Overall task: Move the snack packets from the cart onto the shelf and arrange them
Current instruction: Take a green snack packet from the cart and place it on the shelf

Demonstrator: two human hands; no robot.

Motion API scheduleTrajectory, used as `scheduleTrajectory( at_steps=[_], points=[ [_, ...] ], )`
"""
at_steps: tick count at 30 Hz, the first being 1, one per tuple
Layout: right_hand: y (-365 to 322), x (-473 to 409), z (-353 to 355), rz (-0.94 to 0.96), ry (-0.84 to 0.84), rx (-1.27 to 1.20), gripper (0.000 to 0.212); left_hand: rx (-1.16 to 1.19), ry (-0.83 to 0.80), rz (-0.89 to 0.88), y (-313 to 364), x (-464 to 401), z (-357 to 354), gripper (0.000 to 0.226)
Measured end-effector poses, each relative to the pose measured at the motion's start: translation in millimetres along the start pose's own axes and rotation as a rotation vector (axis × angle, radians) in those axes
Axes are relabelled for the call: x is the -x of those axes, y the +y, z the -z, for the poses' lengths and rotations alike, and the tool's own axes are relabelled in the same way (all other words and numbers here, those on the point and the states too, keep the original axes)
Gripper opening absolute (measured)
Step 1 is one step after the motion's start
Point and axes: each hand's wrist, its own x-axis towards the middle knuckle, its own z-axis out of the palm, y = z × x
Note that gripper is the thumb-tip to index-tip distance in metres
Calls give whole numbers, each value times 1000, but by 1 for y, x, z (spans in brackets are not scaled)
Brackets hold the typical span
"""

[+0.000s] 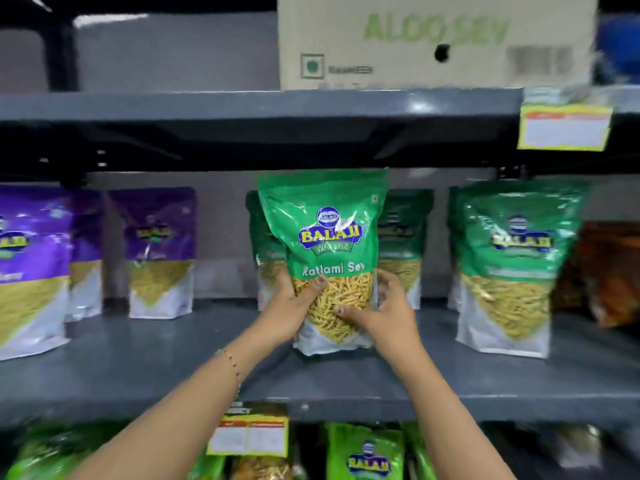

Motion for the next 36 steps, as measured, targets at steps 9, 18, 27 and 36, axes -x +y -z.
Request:
scheduleTrajectory(
  at_steps=[9,18,27,36],
  points=[
    [23,-21,29,-84,44,83,92,20,-138,146,-13,-32,-52,57],
    [16,-25,28,-130,70,95,90,11,-184,213,-9,-40,-59,76],
    [-25,51,-55,275,134,-126,64,515,160,110,-3,45,77,66],
    [-11,173,-271,100,-655,-457,63,635,686,167,-71,221,236,64]
  ],
)
